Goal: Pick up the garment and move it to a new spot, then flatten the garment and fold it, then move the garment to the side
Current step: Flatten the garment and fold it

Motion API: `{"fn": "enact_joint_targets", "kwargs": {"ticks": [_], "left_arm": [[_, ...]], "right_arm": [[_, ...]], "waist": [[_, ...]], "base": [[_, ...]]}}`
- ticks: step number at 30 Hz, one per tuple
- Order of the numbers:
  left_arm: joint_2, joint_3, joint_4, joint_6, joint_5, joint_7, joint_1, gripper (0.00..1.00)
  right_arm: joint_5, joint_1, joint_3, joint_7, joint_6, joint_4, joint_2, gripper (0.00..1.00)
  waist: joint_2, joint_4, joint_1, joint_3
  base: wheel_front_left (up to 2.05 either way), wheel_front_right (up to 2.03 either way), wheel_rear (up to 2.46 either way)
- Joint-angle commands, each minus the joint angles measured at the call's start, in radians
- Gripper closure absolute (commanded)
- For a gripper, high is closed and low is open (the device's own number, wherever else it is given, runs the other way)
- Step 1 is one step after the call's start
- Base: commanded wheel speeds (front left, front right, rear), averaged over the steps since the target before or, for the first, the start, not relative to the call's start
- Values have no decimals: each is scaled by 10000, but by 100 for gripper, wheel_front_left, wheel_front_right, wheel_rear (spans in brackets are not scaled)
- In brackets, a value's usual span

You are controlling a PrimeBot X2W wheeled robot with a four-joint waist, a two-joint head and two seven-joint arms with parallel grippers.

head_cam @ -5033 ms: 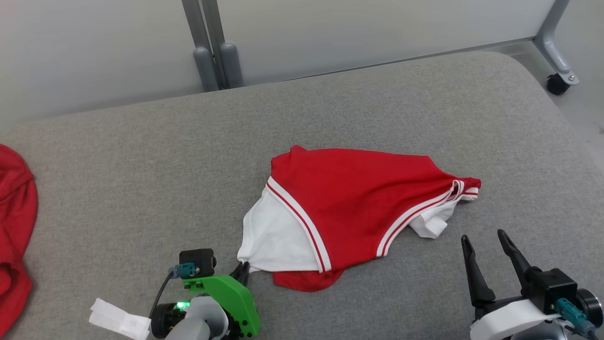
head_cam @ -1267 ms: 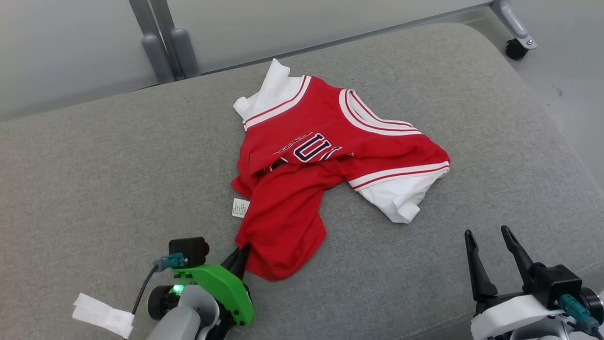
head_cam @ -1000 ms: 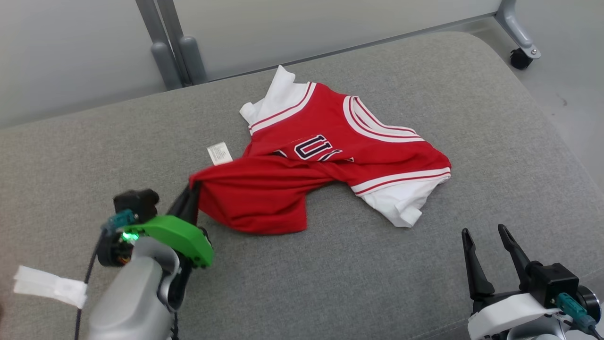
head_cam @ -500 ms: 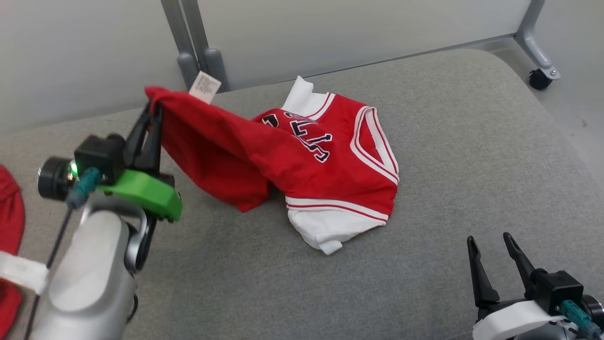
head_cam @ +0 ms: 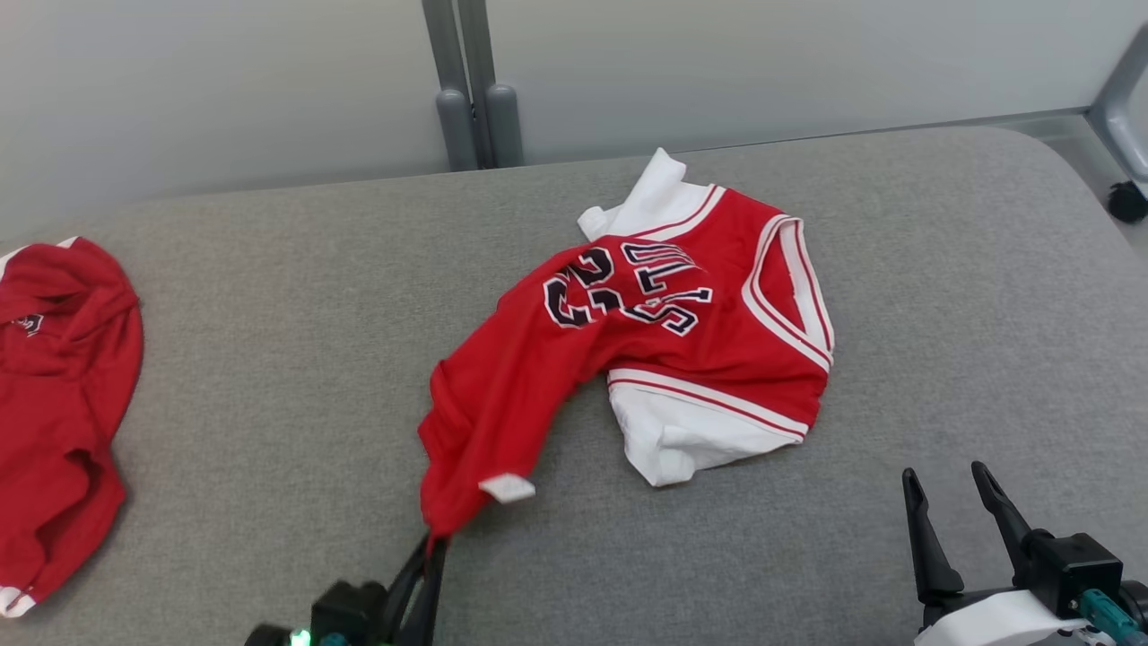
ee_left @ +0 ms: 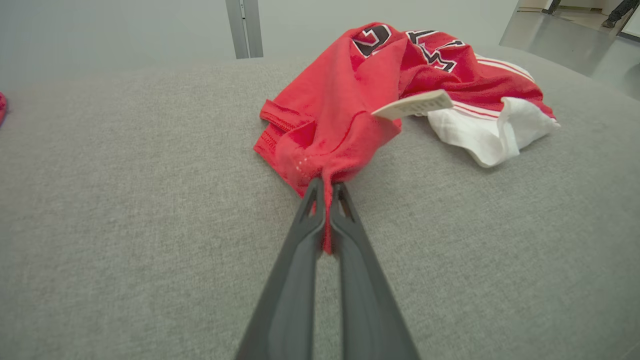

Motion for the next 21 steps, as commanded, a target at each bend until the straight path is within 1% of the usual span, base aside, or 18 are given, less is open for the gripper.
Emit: {"fn": "enact_joint_targets", "kwargs": {"ticks": [1, 4, 7, 11, 15, 16, 18, 20, 21], "left_arm": [[-21, 1, 351, -22, 111, -2, 277, 0], [-284, 248, 781, 53, 226, -5, 637, 0], [-482, 627, 791, -7, 74, -5, 1235, 0], [-649, 1570, 123, 19, -228, -4, 1718, 0], [-813, 2321, -628, -145, -384, -4, 1582, 0], [-828, 2388, -711, -199, -343, -6, 1444, 0], [-863, 2403, -534, -330, -604, -4, 1236, 0], [-878, 2130, -109, -462, -815, -4, 911, 0], [-886, 1987, 168, -503, -1066, 172, 708, 0]], "right_arm": [[6, 58, 2, -31, -3, 0, -59, 0], [-16, 23, 77, -31, -3, 7, -158, 0], [7, 125, 99, -31, -3, 5, -212, 0], [51, 282, -9, -31, -3, -55, -235, 0], [33, 403, -2, -31, -3, -56, -221, 0], [27, 410, 15, -31, -1, -54, -217, 0], [2, 357, 93, -31, -3, -26, -208, 0], [-11, 230, 209, -31, -3, -8, -220, 0], [-11, 171, 256, -31, -3, 2, -236, 0]], "waist": [[0, 355, 0, -11], [0, 461, 0, -92], [0, 484, 0, -231], [0, 525, 0, -324], [0, 592, 0, -363], [0, 591, 0, -369], [0, 557, 0, -384], [0, 455, 0, -384], [0, 395, 0, -381]], "base": [[0, 0, 0], [0, 0, 0], [0, 0, 0], [0, 0, 0], [0, 0, 0], [0, 0, 0], [0, 0, 0], [0, 0, 0], [0, 0, 0]]}}
